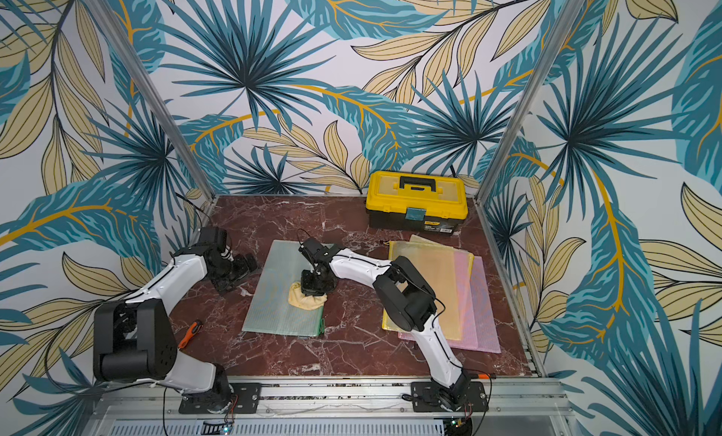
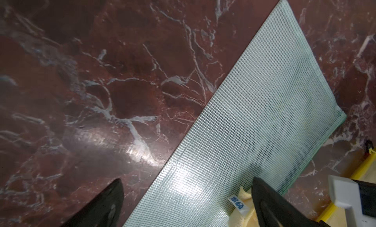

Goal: Wipe the document bag
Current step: Move the document bag to the center of the board.

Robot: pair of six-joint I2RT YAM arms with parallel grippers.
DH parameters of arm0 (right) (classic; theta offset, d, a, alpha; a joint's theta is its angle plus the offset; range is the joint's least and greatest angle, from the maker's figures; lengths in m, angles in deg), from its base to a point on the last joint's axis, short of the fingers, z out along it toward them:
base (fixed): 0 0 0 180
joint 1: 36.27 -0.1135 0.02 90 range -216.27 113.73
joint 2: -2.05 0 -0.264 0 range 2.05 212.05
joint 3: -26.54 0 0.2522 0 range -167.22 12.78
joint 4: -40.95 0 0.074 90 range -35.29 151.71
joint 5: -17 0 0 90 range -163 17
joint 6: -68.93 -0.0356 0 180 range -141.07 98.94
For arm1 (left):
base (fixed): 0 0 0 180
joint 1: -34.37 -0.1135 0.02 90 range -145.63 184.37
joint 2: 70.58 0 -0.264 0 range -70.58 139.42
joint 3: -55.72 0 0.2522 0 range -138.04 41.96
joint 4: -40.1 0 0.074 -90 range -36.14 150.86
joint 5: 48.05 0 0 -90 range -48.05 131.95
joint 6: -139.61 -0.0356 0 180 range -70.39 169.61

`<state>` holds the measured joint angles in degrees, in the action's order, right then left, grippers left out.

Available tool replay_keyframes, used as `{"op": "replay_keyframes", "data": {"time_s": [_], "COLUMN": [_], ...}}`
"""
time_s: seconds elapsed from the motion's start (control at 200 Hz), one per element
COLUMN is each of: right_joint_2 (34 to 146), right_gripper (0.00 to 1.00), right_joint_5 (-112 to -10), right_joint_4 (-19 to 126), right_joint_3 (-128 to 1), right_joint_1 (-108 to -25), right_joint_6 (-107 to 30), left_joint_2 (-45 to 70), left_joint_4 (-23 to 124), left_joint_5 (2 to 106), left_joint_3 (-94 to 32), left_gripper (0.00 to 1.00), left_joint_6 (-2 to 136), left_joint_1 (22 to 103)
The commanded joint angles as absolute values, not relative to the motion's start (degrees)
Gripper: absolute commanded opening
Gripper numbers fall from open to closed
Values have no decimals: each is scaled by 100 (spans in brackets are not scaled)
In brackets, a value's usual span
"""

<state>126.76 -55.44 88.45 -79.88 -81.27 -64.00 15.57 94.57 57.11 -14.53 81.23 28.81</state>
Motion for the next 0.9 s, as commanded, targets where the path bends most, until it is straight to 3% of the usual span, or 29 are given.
{"op": "replay_keyframes", "data": {"time_s": [0.0, 0.22, 0.581, 0.706, 0.896], "right_joint_2": [12427, 12113, 11509, 11455, 11503], "right_gripper": [0, 0, 0, 0, 0], "right_joint_5": [-5716, -4909, -4762, -4659, -4590], "right_joint_4": [9136, 9016, 9413, 9341, 9257], "right_joint_3": [-7427, -6956, -6598, -6405, -6364], "right_joint_1": [-7851, -7382, -7100, -6947, -6915], "right_joint_6": [-6140, -5364, -4547, -4522, -4521], "left_joint_2": [1628, 2220, 2866, 3060, 3232], "left_joint_4": [9133, 8963, 8806, 8642, 8334], "left_joint_5": [6435, 6949, 6744, 7340, 8360], "left_joint_3": [-1431, -1507, -1345, -1349, -1332], "left_gripper": [100, 91, 85, 77, 76], "left_joint_6": [7558, 7065, 7152, 7058, 7140], "left_joint_1": [3097, 3956, 4051, 4265, 4577]}}
